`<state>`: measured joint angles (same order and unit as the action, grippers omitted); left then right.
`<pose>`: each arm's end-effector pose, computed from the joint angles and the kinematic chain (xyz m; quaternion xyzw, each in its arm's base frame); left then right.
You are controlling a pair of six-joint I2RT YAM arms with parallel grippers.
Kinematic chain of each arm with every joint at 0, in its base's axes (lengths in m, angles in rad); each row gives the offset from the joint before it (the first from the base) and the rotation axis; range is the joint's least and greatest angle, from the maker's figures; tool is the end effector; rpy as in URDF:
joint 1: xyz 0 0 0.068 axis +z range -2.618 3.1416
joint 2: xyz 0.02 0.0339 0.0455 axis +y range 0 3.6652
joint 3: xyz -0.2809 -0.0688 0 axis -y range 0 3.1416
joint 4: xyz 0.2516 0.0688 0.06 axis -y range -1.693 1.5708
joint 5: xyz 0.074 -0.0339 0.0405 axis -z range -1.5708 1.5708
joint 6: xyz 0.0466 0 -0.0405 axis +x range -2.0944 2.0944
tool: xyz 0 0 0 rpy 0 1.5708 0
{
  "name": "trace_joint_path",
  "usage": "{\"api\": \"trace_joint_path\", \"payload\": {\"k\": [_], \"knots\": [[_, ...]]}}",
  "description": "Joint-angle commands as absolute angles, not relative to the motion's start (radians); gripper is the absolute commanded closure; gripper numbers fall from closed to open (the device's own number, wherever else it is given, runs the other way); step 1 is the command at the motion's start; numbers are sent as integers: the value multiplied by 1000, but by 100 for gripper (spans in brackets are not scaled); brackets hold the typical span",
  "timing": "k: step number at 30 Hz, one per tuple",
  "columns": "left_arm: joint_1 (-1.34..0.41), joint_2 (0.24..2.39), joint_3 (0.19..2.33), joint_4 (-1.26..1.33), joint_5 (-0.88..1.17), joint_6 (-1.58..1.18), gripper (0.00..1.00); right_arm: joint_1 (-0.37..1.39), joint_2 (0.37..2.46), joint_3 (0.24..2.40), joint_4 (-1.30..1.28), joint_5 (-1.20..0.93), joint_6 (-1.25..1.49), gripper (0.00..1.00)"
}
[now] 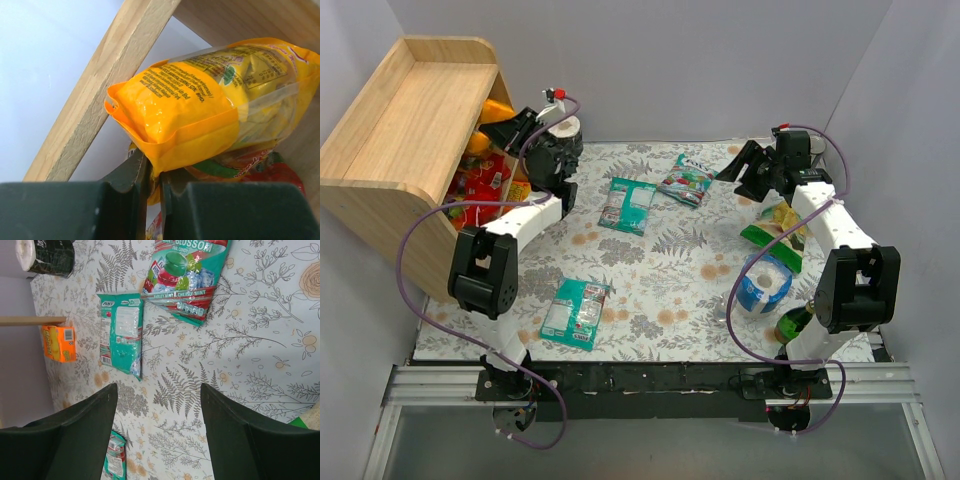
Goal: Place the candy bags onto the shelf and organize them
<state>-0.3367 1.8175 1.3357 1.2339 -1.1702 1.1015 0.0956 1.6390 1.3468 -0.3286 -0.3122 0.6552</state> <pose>0.3980 -0.0939 0.3854 -0.1626 0.5834 0.4893 0.6275 0.3905 0.0518 0.3099 0.1743 0.8640 0.2943 0.3696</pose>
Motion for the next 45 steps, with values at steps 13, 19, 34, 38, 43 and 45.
{"api": "trace_joint_path", "payload": {"k": [13,19,34,38,43,45], "knots": [[-221,1735,1308,1057,-1175,884,100,95,1611,1356,-279,-347,652,26],[-250,1770,1330,1003,-1196,836,100,94,1605,1344,-276,-339,652,26],[-281,1908,1563,680,-1272,543,89,95,1591,1358,-264,-371,690,26],[-284,1962,1597,683,-1281,535,88,101,1562,1315,-242,-399,709,26],[-291,2028,1655,686,-1298,502,87,117,1551,1281,-233,-411,707,26],[-296,2036,1683,575,-1305,401,86,123,1552,1284,-244,-411,703,26]]}}
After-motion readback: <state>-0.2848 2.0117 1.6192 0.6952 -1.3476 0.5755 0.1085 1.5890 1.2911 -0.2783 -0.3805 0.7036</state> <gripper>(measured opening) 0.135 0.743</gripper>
